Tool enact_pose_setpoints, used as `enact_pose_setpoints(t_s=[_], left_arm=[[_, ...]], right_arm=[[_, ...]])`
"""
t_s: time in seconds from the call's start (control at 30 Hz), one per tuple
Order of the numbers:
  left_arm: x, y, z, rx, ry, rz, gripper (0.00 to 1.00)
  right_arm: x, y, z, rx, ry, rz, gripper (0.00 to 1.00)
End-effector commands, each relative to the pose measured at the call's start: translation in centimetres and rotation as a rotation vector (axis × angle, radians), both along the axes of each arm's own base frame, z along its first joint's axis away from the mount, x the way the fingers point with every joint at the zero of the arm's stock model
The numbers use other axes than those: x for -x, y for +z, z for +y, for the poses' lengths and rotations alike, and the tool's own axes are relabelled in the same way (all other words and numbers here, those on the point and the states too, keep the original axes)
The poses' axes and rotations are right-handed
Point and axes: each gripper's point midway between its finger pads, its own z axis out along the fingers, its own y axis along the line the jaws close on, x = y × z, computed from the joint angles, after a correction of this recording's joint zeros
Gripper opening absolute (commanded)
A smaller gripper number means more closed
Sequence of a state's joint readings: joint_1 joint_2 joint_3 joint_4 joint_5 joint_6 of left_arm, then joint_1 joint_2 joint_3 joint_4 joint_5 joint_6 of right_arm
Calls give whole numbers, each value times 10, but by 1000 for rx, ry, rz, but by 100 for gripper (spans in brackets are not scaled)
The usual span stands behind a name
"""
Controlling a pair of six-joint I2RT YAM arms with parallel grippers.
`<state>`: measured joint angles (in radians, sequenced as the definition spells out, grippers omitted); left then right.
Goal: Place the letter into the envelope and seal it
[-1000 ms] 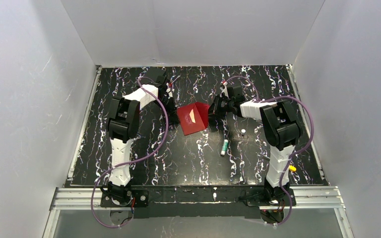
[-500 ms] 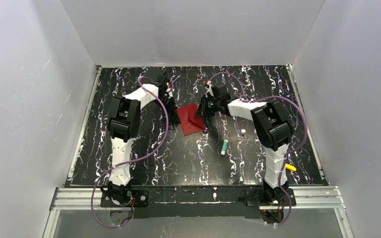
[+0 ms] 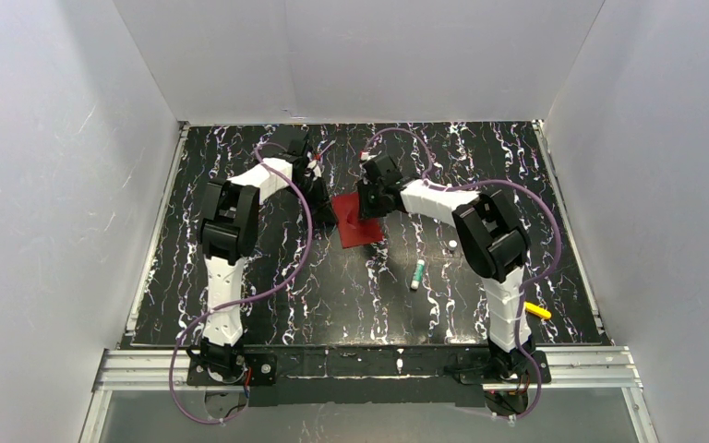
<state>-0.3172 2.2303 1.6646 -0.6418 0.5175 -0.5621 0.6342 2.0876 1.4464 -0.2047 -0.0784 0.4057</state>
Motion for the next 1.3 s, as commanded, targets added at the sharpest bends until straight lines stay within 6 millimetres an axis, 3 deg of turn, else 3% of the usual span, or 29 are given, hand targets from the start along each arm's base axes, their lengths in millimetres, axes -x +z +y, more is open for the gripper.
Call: enact_pose_setpoints(t_s=[0.0,0.1,0.23,0.33,0.4,0.5,0.67,0.77,0.9,1.03,1.27], left_arm=[[-30,77,-21,215,10,-253,0],[-35,94,-33,330,13,-275,4],[-32,83,-45,404,23,-196,5],[-32,76,-43,381,50,-199,4],[-31,62,-28,257,90,-188,0],[-29,42,7,29,176,-189,6],[-31,51,28,-66,191,-274,21],[-37,67,16,16,174,-324,21],[-39,85,-23,275,103,-340,11],[-34,78,-49,368,49,-268,2],[-28,45,-58,364,47,-156,0]], right_arm=[[25,-50,-39,311,-4,43,30],[29,-54,-42,334,-23,47,37],[30,-56,-41,326,-35,60,33],[30,-57,-39,321,-41,71,28],[31,-58,-38,316,-45,81,27],[31,-59,-38,319,-54,90,27],[31,-58,-39,325,-53,91,28],[31,-60,-36,316,-37,94,28],[31,-59,-30,284,-15,90,20],[32,-60,-27,248,-15,106,12],[32,-62,-31,225,-38,130,10]])
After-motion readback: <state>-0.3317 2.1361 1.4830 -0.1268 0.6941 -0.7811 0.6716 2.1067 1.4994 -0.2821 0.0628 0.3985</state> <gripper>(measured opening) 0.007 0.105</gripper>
